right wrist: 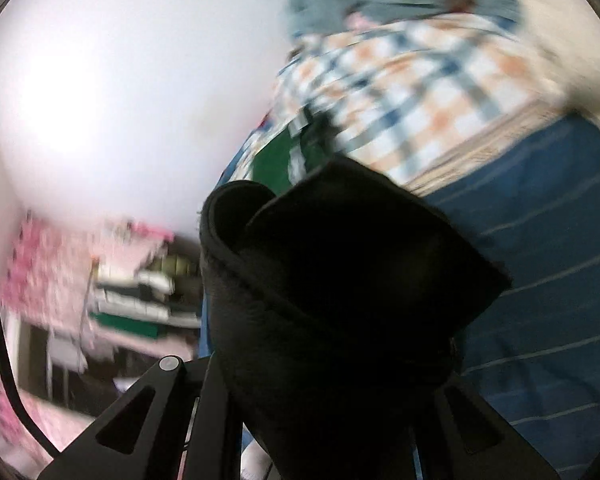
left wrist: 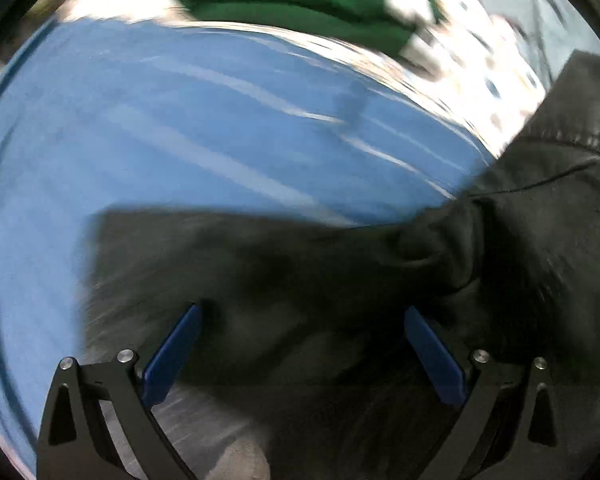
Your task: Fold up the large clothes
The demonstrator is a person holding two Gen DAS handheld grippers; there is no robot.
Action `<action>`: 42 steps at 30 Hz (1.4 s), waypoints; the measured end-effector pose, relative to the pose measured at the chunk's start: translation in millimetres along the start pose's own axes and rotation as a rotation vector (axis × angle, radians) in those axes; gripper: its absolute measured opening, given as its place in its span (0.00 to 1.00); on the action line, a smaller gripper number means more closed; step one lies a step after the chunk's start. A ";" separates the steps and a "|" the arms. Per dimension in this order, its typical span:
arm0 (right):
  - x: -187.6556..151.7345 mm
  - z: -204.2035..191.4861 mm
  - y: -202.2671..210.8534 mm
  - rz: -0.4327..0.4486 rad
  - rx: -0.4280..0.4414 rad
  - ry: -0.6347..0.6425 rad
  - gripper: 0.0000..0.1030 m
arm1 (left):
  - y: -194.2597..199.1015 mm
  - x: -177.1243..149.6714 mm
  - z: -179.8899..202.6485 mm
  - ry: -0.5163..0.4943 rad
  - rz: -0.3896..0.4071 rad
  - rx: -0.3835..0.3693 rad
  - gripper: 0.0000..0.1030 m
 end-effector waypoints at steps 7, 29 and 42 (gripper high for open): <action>-73.6 -126.7 -81.0 -0.253 0.044 0.251 0.14 | 81.4 -65.3 -158.9 0.320 0.065 0.141 1.00; -159.3 -215.3 -188.1 -0.906 0.057 0.534 0.80 | 165.7 -160.2 -270.5 0.615 0.183 0.225 1.00; -195.2 -120.8 -336.4 -1.064 -0.284 0.652 0.33 | 127.8 -104.5 -221.7 0.525 0.212 0.191 1.00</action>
Point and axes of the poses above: each gripper's, at about its wrist camera, not at the fingertips, and y roughly against the way its jaws point, z to its right, x to its top, the point moved 1 cm from there along -y, roughly the way its jaws point, and after that the axes turned 12 degrees about y, right-handed, at the moved point
